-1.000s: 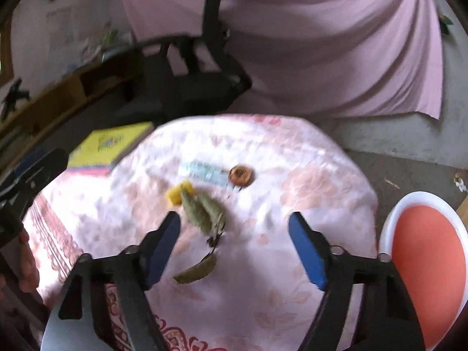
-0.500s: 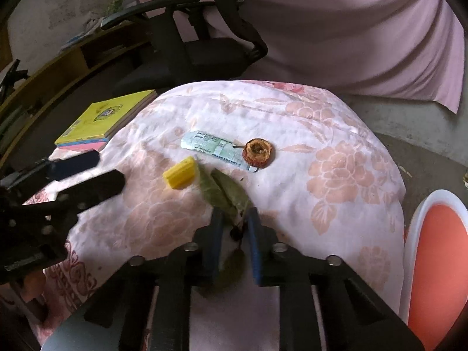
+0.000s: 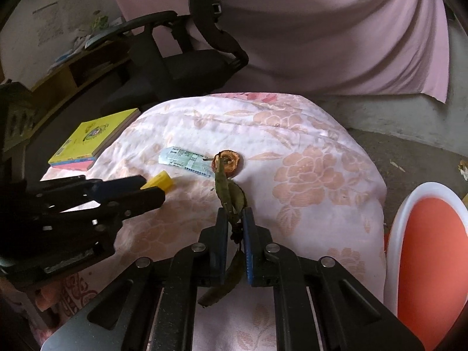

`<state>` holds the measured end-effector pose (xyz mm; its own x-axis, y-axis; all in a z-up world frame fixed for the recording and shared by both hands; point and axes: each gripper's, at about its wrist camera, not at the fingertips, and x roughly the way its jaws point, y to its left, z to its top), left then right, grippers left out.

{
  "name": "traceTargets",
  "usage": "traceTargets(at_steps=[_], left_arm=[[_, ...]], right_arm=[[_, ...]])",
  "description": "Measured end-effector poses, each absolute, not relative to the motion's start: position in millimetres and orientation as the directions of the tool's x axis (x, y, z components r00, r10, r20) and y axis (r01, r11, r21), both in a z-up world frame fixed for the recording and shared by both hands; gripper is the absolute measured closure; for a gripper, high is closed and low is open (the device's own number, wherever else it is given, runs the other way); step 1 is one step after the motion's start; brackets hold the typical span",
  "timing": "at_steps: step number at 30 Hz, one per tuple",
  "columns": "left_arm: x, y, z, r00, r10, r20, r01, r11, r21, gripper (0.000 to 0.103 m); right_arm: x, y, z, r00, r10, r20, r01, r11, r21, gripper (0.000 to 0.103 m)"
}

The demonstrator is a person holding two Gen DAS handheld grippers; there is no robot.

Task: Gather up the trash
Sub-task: 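Grasp the yellow piece with the left gripper while the right gripper grasps the dried leaves, then carry the yellow piece and leaves over the orange bucket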

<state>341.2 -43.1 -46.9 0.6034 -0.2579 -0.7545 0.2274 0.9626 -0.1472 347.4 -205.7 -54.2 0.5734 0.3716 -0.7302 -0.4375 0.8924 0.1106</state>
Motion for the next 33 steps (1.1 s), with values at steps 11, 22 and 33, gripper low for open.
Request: traceTargets(at_steps=[11, 22, 33], left_arm=[[318, -19, -34, 0.712, -0.227, -0.664, 0.130, 0.973, -0.192, 0.091], [274, -20, -3, 0.873, -0.196, -0.446, 0.121, 0.974, -0.190, 0.091], [236, -60, 35, 0.942, -0.187, -0.279, 0.177, 0.982, -0.063, 0.091]], right_arm=[[319, -209, -33, 0.698, 0.395, -0.598, -0.460, 0.887, 0.049, 0.096], [287, -229, -10, 0.813, 0.440, -0.381, -0.454, 0.889, 0.057, 0.096], [250, -259, 10, 0.888, 0.433, -0.159, -0.426, 0.902, 0.072, 0.096]])
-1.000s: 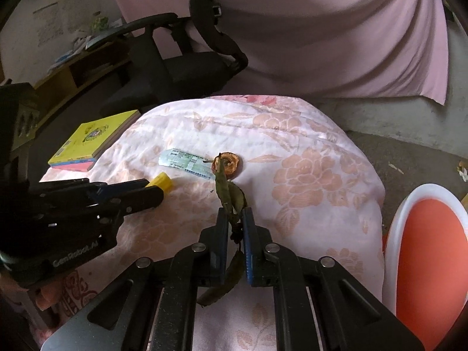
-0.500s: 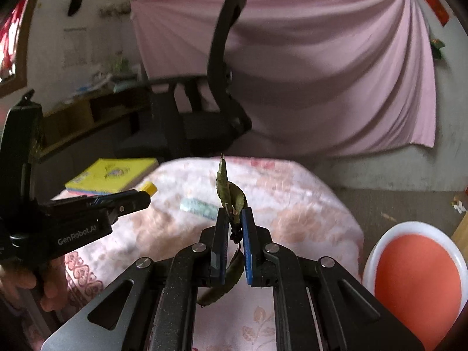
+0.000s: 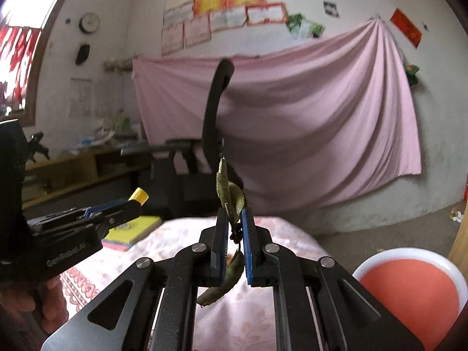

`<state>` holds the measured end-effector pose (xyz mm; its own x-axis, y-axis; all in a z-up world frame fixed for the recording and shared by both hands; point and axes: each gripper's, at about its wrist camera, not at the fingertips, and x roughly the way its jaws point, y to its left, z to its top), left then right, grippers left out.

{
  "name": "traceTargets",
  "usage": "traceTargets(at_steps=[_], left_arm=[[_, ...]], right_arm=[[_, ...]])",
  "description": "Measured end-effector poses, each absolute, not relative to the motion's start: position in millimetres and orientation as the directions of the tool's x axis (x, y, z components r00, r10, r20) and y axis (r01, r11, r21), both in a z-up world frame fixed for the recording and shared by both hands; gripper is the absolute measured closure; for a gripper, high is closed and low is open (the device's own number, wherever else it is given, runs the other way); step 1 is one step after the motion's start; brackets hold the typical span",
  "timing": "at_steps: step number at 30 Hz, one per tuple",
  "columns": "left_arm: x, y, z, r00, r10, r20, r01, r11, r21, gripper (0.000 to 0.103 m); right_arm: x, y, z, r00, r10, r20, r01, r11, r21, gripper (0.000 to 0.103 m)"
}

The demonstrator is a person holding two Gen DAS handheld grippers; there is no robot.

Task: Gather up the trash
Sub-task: 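Carry the yellow piece and leaves over the orange bucket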

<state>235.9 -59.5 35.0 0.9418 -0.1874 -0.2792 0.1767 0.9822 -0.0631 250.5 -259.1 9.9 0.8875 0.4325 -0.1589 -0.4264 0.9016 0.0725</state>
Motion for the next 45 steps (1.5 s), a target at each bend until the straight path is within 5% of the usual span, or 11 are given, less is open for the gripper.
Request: traceTargets(at_steps=[12, 19, 31, 45], left_arm=[[225, -139, 62, 0.938, -0.281, -0.205, 0.297, 0.953, 0.055, 0.091], [232, -196, 56, 0.882, -0.392, -0.261, 0.423, 0.903, 0.073, 0.091], [247, -258, 32, 0.816, -0.449, -0.364, 0.509, 0.856, 0.086, 0.091], [280, -287, 20, 0.726, -0.498, -0.474, 0.544, 0.838, -0.048, 0.091]], right_arm=[[231, -328, 23, 0.949, 0.310, -0.053, -0.304, 0.948, 0.092, 0.096], [228, -369, 19, 0.969, 0.241, -0.057, -0.232, 0.964, 0.131, 0.096], [246, -421, 6, 0.978, 0.129, -0.163, -0.088, 0.968, 0.234, 0.095], [262, -447, -12, 0.948, 0.087, -0.306, 0.010, 0.954, 0.301, 0.094]])
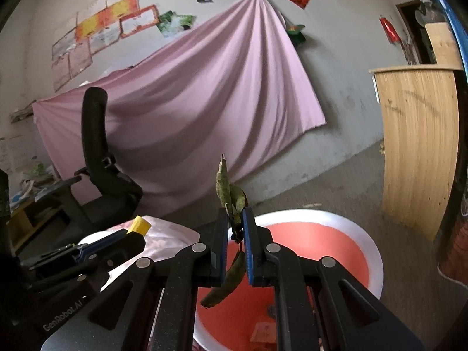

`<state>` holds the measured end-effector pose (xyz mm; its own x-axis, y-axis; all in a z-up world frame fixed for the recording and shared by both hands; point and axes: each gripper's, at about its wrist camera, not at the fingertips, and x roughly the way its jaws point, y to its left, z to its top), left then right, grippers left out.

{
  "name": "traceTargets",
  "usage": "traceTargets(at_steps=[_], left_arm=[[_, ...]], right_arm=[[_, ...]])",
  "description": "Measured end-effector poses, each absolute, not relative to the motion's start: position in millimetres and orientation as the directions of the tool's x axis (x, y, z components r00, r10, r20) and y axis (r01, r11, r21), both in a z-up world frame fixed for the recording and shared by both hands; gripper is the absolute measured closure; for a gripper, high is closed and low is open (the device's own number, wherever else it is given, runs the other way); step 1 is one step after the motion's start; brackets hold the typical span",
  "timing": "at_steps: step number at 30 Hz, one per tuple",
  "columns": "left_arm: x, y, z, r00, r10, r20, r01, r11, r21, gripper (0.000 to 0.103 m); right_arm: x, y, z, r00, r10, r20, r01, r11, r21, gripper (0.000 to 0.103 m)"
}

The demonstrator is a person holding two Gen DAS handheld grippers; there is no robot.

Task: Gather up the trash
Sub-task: 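Carry the yellow piece and leaves over the orange bucket, then open both grippers to drop the yellow piece and leaves into the bucket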

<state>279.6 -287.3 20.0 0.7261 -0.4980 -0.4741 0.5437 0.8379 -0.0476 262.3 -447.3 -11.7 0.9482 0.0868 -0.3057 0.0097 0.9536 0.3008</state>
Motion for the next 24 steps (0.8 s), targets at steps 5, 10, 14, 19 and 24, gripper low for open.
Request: traceTargets(at_steps=[5, 10, 14, 19, 24], left_arm=[[287, -288, 16, 0.711, -0.499, -0.496, 0.537, 0.840, -0.075, 0.091], [295, -286, 11, 0.687, -0.501, -0.526, 0.532, 0.840, -0.104, 0.083], [297, -283, 10, 0.684, -0.502, -0.529, 0.525, 0.842, -0.120, 0.074], [296, -272, 10, 0.699, -0.484, -0.526, 0.496, 0.858, -0.131, 0.074], [295, -248, 16, 0.730, -0.453, -0.512, 0.442, 0.884, -0.152, 0.068]], right_arm=[[268, -454, -17, 0.931, 0.083, -0.355, 0.037, 0.947, 0.319, 0.094], [272, -460, -21, 0.917, 0.078, -0.391, 0.062, 0.941, 0.332, 0.093], [275, -463, -23, 0.907, 0.075, -0.415, 0.075, 0.940, 0.334, 0.091], [276, -464, -24, 0.903, 0.072, -0.423, 0.080, 0.940, 0.332, 0.072], [276, -460, -21, 0.905, 0.067, -0.420, 0.079, 0.944, 0.321, 0.069]])
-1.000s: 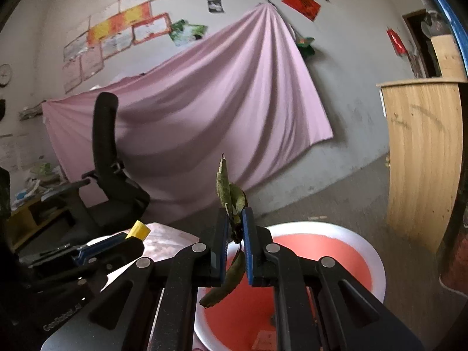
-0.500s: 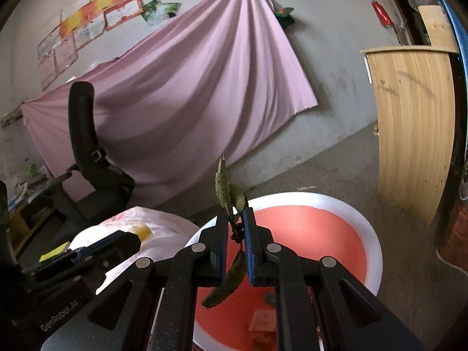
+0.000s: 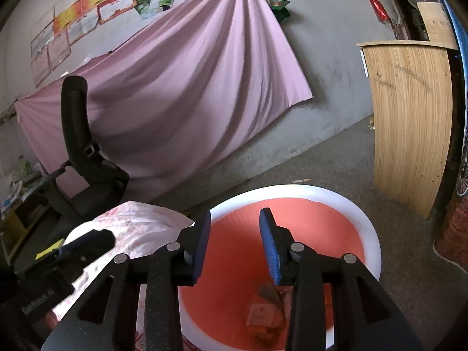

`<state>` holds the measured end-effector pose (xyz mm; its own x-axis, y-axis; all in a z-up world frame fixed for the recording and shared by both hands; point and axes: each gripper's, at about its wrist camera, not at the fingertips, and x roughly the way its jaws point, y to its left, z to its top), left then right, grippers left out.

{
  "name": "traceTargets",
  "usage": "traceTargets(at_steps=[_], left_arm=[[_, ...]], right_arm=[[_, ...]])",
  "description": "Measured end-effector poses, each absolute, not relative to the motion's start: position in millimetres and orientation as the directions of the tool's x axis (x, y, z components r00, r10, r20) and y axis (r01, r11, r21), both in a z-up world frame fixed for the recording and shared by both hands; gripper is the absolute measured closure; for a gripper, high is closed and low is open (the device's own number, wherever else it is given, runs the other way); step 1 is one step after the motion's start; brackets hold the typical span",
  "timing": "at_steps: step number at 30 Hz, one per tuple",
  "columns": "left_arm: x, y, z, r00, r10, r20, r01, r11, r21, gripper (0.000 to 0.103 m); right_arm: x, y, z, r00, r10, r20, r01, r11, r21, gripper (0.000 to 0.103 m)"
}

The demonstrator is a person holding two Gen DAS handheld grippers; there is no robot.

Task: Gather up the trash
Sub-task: 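Open both grippers to drop the yellow piece and leaves into the bucket, then move both tools back toward the brown cap and paper strip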

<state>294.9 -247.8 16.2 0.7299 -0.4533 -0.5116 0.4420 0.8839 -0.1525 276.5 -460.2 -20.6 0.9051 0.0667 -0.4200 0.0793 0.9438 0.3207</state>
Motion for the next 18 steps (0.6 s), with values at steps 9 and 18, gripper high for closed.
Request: traceTargets(at_steps=[9, 18], left_arm=[[285, -182, 35, 0.827, -0.343, -0.446, 0.285, 0.939, -0.194, 0.048], [265, -113, 51, 0.910, -0.202, -0.362, 0.135, 0.970, -0.203, 0.002]], right_arm=[[270, -438, -5, 0.942, 0.066, -0.328, 0.041, 0.950, 0.308, 0.040], [258, -399, 13, 0.980, 0.091, -0.175, -0.038, 0.958, 0.285, 0.001]])
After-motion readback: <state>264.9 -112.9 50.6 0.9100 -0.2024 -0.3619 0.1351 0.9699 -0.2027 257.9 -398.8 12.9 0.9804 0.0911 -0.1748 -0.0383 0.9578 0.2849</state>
